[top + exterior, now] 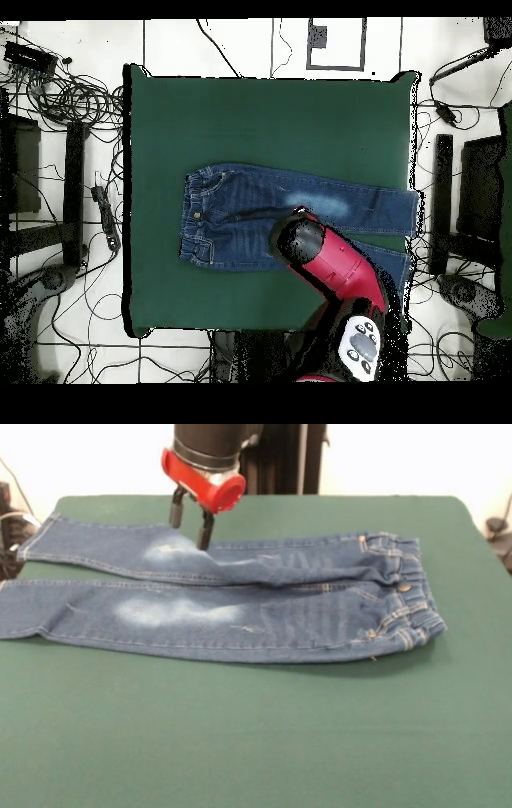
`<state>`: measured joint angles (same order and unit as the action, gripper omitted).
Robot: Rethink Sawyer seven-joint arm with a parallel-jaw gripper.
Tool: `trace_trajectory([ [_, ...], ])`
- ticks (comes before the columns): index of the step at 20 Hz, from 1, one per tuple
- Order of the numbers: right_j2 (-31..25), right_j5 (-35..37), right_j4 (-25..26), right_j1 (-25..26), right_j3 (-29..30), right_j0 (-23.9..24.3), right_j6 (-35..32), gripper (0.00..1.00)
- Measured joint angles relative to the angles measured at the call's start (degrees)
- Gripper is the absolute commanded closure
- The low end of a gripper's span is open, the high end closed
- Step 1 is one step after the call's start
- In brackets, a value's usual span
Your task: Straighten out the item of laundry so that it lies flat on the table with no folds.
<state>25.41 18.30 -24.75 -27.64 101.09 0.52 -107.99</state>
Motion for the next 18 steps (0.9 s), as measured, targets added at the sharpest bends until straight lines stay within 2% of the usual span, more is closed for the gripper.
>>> trace_trajectory([
  [3, -1.49, -0.14, 3.21, -1.33, 0.27, 2.29, 0.00, 0.00],
  [9, -3.48, -1.06, 13.40, -4.86, 0.44, 9.34, 0.00, 0.00],
  [13, -3.62, -1.37, 17.46, -6.18, 0.43, 10.94, 0.00, 0.00],
  [18, -4.20, -1.81, 17.91, -6.42, 0.43, 9.76, 0.00, 0.00],
])
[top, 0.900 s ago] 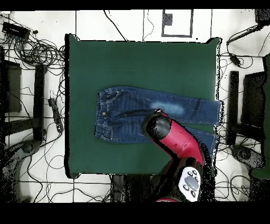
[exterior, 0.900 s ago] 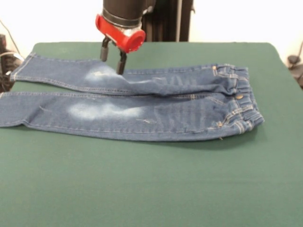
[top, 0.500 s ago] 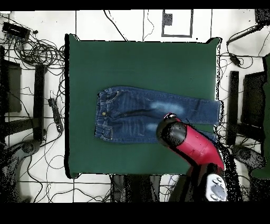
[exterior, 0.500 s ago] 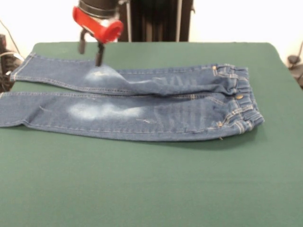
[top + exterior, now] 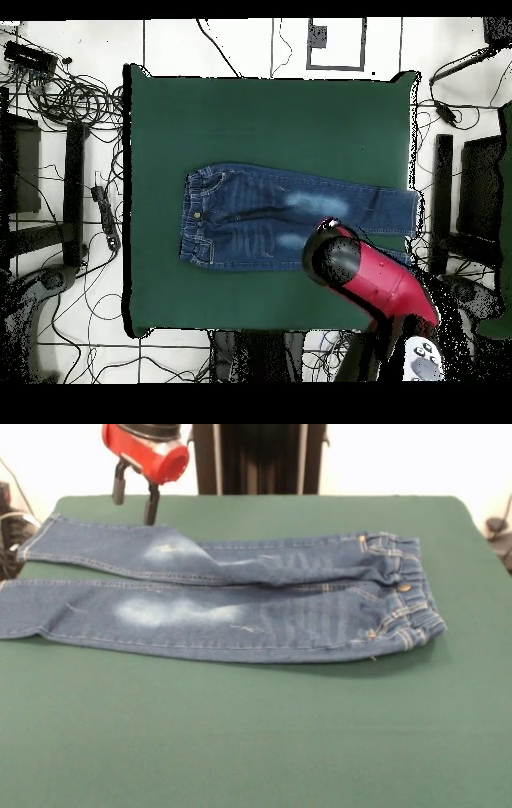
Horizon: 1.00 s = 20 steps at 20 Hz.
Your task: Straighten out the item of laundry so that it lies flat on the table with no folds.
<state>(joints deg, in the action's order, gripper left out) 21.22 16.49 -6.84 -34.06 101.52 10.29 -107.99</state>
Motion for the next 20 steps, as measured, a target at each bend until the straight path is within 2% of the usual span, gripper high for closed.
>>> trace_trajectory([
  [9, -1.02, -1.54, -0.58, 0.87, -0.01, -5.53, 0.00, 0.00],
  [15, -1.02, -1.97, -4.60, 2.82, -0.03, -9.96, -0.10, 0.00],
  [20, -0.35, -1.96, -10.12, 5.44, -0.35, -14.88, -1.91, 0.00],
])
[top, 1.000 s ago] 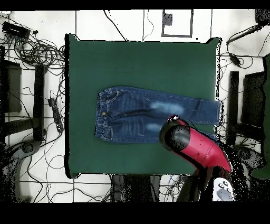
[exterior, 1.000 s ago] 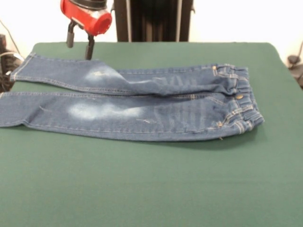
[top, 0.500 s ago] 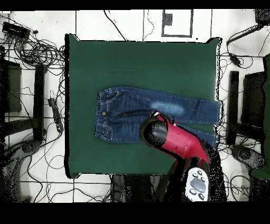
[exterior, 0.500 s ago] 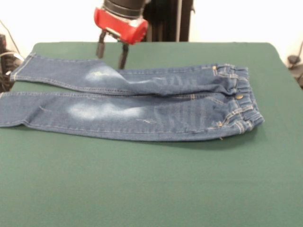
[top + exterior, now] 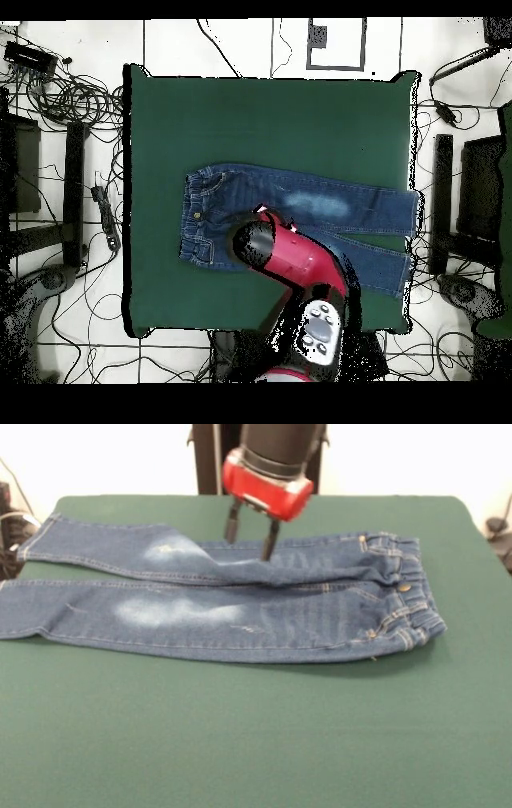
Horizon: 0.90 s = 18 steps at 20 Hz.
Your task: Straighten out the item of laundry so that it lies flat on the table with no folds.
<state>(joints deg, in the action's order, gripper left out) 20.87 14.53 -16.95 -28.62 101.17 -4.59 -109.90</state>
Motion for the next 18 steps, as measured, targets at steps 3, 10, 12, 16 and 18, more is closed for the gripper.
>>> trace_trajectory([
  [3, 1.04, 0.00, -4.45, 2.74, -0.72, -4.49, -2.89, 0.00],
  [10, 1.55, -0.05, -13.84, 8.23, -1.70, -11.98, -11.74, 0.00],
  [12, 1.88, -0.02, -15.73, 9.35, -1.93, -13.33, -13.88, 0.00],
  [16, 4.77, -0.01, -21.13, 13.12, -2.99, -18.34, -21.03, 0.00],
  [18, 6.48, -0.01, -23.13, 14.84, -3.54, -20.69, -24.62, 0.00],
])
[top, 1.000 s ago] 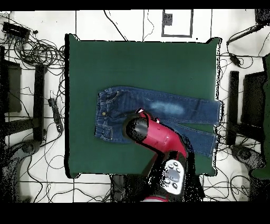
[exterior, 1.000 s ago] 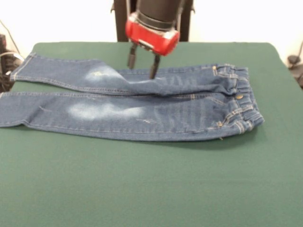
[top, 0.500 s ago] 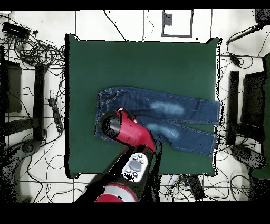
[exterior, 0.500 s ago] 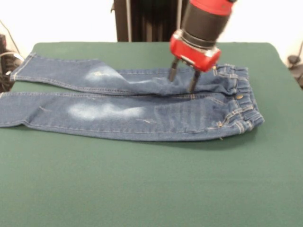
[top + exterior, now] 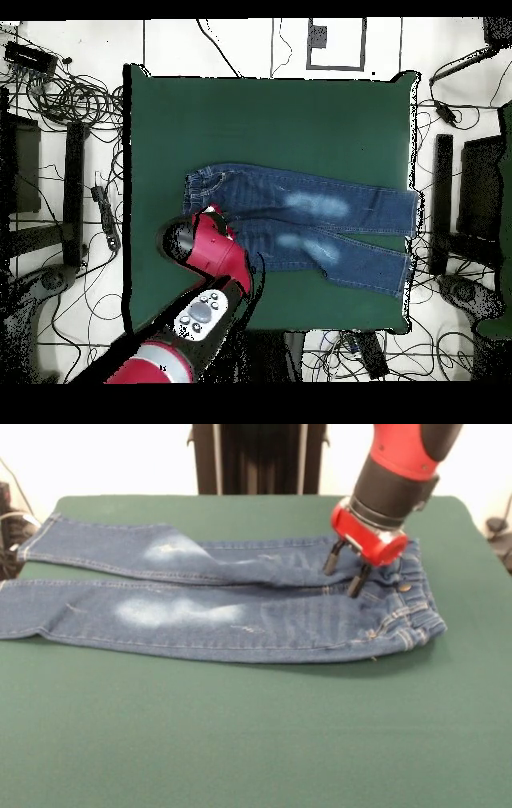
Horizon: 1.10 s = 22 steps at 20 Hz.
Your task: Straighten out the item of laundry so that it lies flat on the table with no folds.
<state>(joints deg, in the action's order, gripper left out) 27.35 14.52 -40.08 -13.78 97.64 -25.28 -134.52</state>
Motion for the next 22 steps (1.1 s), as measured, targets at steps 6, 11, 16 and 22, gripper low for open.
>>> trace_trajectory([
  [6, 2.71, 0.00, -3.30, 2.91, -0.77, -3.41, -8.67, 0.00],
  [11, 2.85, 0.00, -5.14, 3.30, -0.79, -3.54, -13.51, 0.00],
  [16, 2.58, -0.01, -7.20, 3.52, -0.78, -3.53, -14.78, 0.00],
  [22, 2.66, -0.05, -10.34, 4.76, -1.10, -4.01, -14.85, 0.00],
])
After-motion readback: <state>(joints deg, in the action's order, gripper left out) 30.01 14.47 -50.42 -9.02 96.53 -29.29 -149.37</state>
